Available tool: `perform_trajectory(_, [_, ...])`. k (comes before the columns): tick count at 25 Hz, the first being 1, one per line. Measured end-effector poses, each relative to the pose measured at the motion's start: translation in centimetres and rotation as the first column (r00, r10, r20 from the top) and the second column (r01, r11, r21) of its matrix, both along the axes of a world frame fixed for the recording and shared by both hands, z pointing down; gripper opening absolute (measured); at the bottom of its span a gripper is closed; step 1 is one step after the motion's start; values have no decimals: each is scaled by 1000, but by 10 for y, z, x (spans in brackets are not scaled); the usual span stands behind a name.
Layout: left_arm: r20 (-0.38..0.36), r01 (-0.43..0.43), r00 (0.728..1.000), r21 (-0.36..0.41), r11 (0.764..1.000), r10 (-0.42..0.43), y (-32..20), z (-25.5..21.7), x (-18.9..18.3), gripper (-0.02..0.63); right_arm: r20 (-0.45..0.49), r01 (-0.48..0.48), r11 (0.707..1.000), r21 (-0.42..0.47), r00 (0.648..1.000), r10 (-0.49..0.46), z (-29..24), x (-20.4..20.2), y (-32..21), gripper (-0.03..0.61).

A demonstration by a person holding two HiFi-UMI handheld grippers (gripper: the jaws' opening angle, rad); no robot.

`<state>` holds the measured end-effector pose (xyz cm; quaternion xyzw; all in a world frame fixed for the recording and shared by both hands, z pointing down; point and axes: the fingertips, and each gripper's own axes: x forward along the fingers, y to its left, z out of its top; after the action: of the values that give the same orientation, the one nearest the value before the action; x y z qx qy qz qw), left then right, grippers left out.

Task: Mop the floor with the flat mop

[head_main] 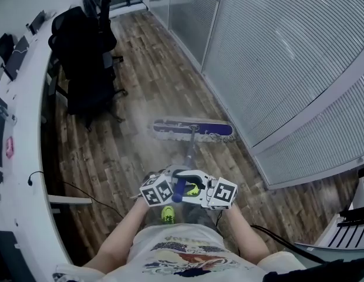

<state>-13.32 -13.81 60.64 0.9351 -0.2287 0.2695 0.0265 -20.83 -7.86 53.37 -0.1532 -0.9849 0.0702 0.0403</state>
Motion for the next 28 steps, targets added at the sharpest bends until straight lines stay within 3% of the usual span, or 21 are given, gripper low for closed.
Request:
perform_trajectory(11, [-71, 103, 992, -32, 994, -105, 115, -13, -14, 207, 33, 62, 998, 1, 998, -62, -12, -9, 120, 258])
perform_trajectory(17, [-45, 150, 987, -39, 988, -152, 173, -11, 22, 207, 36, 114, 993, -17, 993, -114, -13, 31, 180, 258])
perform_trajectory(22, [-25, 183, 983, -28, 983, -184, 224, -4, 62, 207, 59, 165, 984, 62, 984, -168, -1, 74, 234, 258])
perform_trajectory(28, [-3, 198, 980, -30, 980, -198, 272, -4, 96, 207, 68, 182, 981, 63, 980, -186, -2, 112, 282, 258])
